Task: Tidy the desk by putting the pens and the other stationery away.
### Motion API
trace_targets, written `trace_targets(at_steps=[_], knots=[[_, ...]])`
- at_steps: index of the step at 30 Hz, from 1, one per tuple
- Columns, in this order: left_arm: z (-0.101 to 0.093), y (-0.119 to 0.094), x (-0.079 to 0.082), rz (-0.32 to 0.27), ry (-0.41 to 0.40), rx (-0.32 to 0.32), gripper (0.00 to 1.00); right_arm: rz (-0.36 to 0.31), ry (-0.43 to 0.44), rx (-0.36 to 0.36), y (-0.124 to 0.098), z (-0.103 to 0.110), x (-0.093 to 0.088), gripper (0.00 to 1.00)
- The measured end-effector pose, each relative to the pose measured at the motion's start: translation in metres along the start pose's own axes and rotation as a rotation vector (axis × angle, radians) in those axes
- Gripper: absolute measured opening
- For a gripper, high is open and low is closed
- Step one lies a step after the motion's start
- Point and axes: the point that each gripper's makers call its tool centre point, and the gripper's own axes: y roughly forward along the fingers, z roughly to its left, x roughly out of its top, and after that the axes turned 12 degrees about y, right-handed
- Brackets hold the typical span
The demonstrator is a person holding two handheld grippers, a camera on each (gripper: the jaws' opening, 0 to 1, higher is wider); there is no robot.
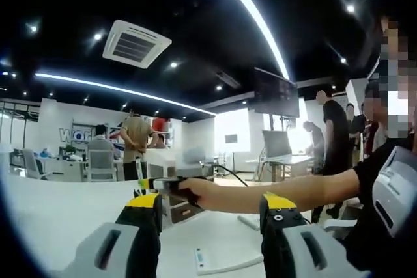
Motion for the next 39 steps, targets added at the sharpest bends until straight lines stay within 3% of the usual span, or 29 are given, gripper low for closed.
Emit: trace_targets(at_steps=[6,11,26,33,39], knots=[[0.002,-0.001,0.001,0.000,0.004,0.007,0.61,0.015,-0.017,-0.003,0.000,-0.001,-0.006,0.09],[0.000,0.000,0.001,0.003,0.004,0.004,0.61,0.033,0.033,0.003,-0.003,0.002,-0.009,0.29],[-0.004,0.001,0.001,0.006,0.006,-0.003,0.61,0.032,0.003,0.055,-0.012,0.016,0.006,0.32],[-0.002,0.000,0.001,0.007,0.007,-0.003,0.61,0.053,-0.048,0.123,-0.036,0.029,0.009,0.38],[-0.005,0.002,0.000,0.009,0.008,-0.007,0.61,0.062,-0.089,0.168,-0.053,0.029,0.016,0.39]])
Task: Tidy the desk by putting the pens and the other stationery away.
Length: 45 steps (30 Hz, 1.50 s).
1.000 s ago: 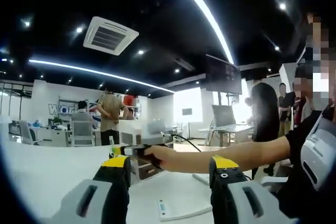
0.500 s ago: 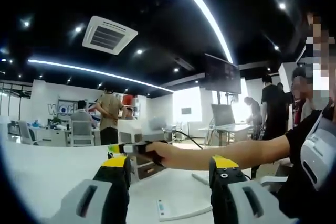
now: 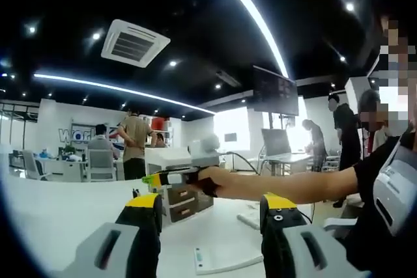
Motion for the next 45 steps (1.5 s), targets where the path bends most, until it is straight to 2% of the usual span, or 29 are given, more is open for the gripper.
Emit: trace_targets(at_steps=[13,19,23,26,34,45], knots=[[-0.003,0.003,-0.002,0.005,-0.001,-0.007,0.61,-0.006,0.014,0.092,-0.070,0.007,0.009,0.46],[-0.004,0.005,-0.003,0.009,0.000,-0.012,0.61,-0.008,0.004,0.122,-0.107,0.019,0.005,0.51],[-0.004,0.006,-0.004,0.011,-0.001,-0.014,0.61,-0.016,-0.004,0.143,-0.120,0.019,0.015,0.53],[-0.005,0.006,-0.004,0.011,-0.001,-0.015,0.61,-0.016,-0.029,0.147,-0.130,0.020,0.015,0.54],[-0.007,0.007,-0.005,0.014,-0.001,-0.019,0.61,0.004,-0.037,0.182,-0.158,0.024,0.005,0.56],[-0.009,0.009,-0.006,0.016,-0.005,-0.025,0.61,0.027,-0.040,0.173,-0.204,0.019,-0.015,0.57]])
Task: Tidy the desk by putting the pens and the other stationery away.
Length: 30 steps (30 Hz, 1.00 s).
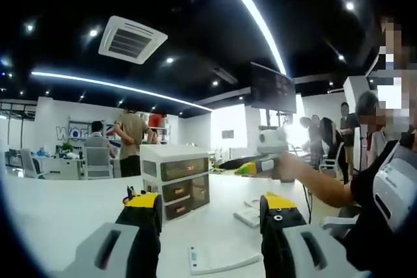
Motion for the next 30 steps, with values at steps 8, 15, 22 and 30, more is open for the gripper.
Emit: trace_targets(at_steps=[8,15,22,30], knots=[[-0.002,0.001,-0.001,0.002,-0.003,-0.008,0.61,0.002,0.007,0.018,-0.031,0.007,-0.007,0.59],[-0.004,0.003,-0.003,0.007,-0.007,-0.014,0.61,-0.026,0.019,0.023,-0.061,0.009,-0.001,0.60],[-0.006,0.005,-0.004,0.011,-0.005,-0.018,0.61,-0.057,0.026,0.010,-0.086,0.005,0.003,0.60],[-0.008,0.007,-0.005,0.017,-0.006,-0.025,0.61,-0.065,0.024,0.002,-0.101,0.006,-0.005,0.62]])
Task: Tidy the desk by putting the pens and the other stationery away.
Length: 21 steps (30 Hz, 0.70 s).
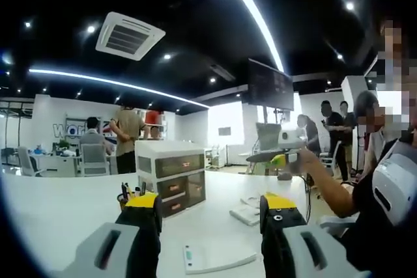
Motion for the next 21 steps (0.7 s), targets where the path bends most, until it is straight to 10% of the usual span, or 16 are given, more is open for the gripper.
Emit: trace_targets(at_steps=[21], knots=[[-0.012,0.011,-0.001,0.013,0.011,-0.025,0.61,-0.042,-0.016,-0.073,-0.037,-0.011,0.003,0.62]])
